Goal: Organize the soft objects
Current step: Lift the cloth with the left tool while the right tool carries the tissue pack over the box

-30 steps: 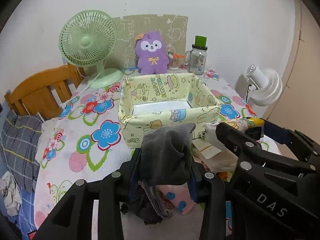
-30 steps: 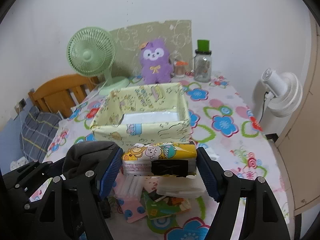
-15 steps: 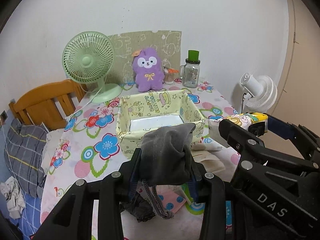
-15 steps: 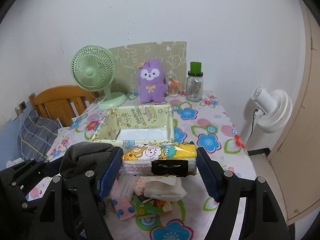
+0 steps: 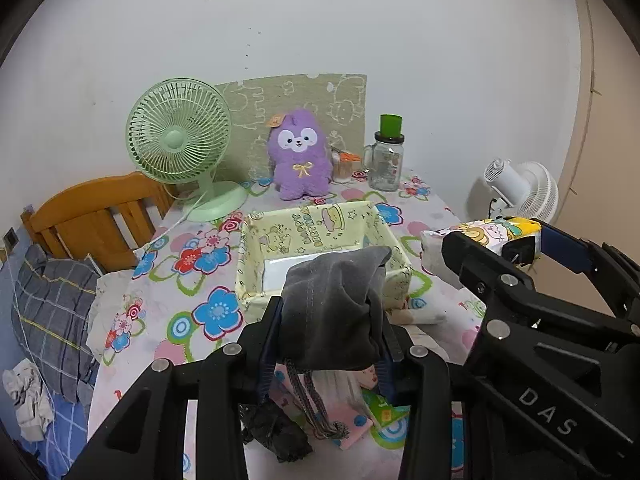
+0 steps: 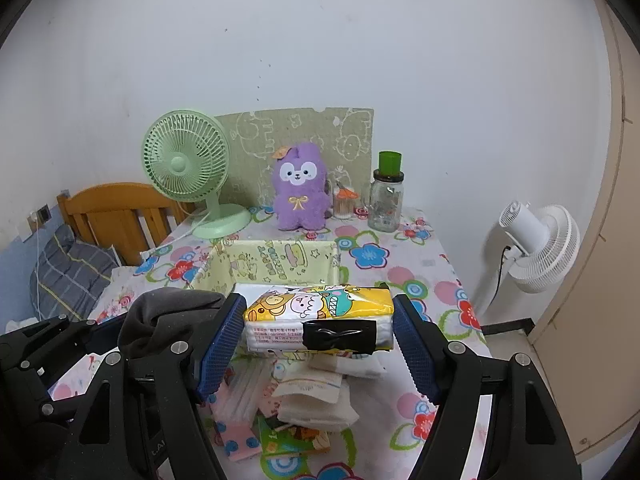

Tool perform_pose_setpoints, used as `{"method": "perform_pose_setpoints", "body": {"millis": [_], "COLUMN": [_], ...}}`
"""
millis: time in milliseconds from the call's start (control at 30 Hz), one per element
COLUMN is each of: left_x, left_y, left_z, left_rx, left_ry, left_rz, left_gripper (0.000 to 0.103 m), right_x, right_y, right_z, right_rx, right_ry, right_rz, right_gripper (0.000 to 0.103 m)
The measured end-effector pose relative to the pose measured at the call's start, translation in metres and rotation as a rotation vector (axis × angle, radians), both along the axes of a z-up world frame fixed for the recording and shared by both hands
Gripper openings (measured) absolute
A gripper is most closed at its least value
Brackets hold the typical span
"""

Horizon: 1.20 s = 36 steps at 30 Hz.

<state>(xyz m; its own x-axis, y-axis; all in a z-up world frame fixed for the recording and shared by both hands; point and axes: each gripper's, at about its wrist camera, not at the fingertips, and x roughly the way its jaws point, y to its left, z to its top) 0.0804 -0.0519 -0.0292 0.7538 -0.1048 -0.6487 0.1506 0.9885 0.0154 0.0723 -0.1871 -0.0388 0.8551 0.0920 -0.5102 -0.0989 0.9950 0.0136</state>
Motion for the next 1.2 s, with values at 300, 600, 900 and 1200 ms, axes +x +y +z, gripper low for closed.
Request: {"method": "perform_pose_setpoints", "body": {"millis": [300, 600, 900, 1200], "left_x": [0.021, 0.045, 0.079, 0.109], "left_y": [0.006, 0.015, 0.025, 0.030], "left_z": [0.001, 0.000, -0.008, -0.020], "left_rx": [0.002, -0.016, -0.031, -0.044], "left_ry": [0.003, 0.005, 0.022, 0.051], "left_rz": [0.018, 0.040, 0.057, 0.059], "left_gripper": [0.042, 0.042, 0.042, 0.042], "right_x": [0.021, 0.045, 0.078, 0.110], "right_y": [0.007, 0.014, 0.022, 0.030], "right_z": [0.002, 0.003, -0.005, -0.013], "right_rx": [-0.005, -0.007, 0.005, -0.015], "right_ry": [-0.005, -0.009, 0.017, 0.042], "right_rz": [0.013, 0.010, 0.032, 0.045], "right_gripper": [0.076, 0.076, 0.076, 0.076]}}
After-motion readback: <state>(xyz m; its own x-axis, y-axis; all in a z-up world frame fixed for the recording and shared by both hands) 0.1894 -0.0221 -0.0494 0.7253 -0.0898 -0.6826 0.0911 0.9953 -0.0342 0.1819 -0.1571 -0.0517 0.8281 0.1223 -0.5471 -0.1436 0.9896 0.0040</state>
